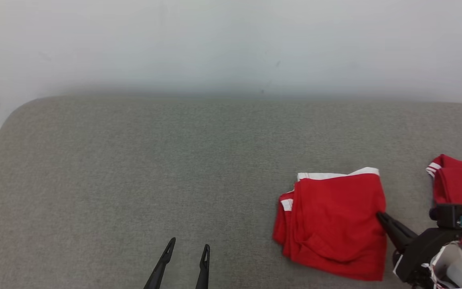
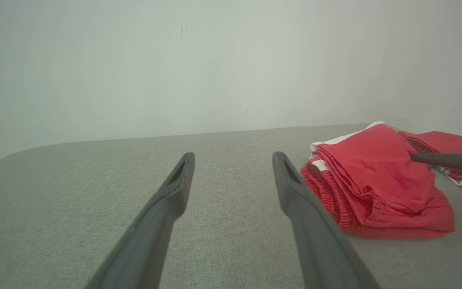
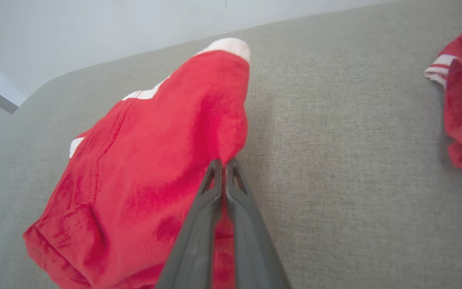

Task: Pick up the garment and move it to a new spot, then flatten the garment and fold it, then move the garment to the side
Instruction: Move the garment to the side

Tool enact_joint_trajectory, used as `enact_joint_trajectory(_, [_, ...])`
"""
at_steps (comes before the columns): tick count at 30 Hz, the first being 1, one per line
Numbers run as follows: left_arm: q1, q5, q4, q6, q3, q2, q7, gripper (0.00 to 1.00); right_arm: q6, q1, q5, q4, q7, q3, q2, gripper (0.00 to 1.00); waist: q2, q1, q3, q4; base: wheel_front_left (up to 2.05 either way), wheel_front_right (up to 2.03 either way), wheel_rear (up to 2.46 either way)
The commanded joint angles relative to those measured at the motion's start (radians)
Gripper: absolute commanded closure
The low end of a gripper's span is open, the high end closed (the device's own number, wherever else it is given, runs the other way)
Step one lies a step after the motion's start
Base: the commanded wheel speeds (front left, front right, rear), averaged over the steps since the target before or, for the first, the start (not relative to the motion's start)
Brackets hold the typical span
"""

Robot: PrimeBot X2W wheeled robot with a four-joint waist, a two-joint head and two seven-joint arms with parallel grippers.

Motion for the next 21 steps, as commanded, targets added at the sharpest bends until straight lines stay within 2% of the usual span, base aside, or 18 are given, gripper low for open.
enact_joint_trajectory(1, [0.007,0.006,-0.001,0.004,0.0,-0.003,-0.004,0.0,-0.002,-0.011,0.004,-0.001,-0.008,0.002,-0.019,1.0,-0.0001,0.0,-0.012,-0.026,0.0,0.0,0.0])
enact_joint_trajectory(11, [-0.001,0.016,-0.017,0.003,0.014,-0.006,-0.003,0.0,-0.002,-0.096,-0.045,0.02,0.007,0.028,-0.169,1.0,-0.0001,0.0,0.022,-0.1,0.0,0.0,0.0])
enact_joint_trajectory(15, [-0.038,0.024,-0.022,-0.007,0.025,0.0,-0.003,0.0,-0.002,-0.176,-0.098,0.046,0.017,0.015,-0.236,1.0,-0.0001,0.0,0.086,-0.129,0.0,0.0,0.0])
enact_joint_trajectory(21, [-0.102,0.045,-0.036,-0.026,0.038,0.024,-0.003,0.0,-0.002,-0.28,-0.178,0.089,0.036,-0.003,-0.289,1.0,-0.0001,0.0,0.185,-0.144,0.0,0.0,0.0])
